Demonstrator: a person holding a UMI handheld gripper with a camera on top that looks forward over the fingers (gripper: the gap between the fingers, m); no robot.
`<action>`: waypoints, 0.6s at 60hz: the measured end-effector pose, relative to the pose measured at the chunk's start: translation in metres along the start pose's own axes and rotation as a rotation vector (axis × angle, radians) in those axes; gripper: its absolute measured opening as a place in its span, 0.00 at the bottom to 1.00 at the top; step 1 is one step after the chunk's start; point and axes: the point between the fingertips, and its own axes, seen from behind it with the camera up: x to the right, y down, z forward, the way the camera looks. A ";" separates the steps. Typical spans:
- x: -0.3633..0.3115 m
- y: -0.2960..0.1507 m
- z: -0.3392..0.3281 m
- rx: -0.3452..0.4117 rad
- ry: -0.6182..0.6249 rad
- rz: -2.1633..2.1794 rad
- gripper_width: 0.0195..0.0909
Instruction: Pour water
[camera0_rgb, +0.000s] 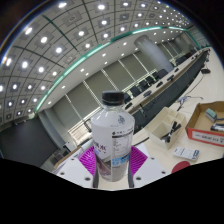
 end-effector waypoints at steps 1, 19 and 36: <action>0.009 -0.004 0.001 0.005 0.018 -0.040 0.29; 0.166 0.011 -0.001 -0.071 0.300 -0.558 0.29; 0.237 0.077 0.011 -0.175 0.359 -0.578 0.30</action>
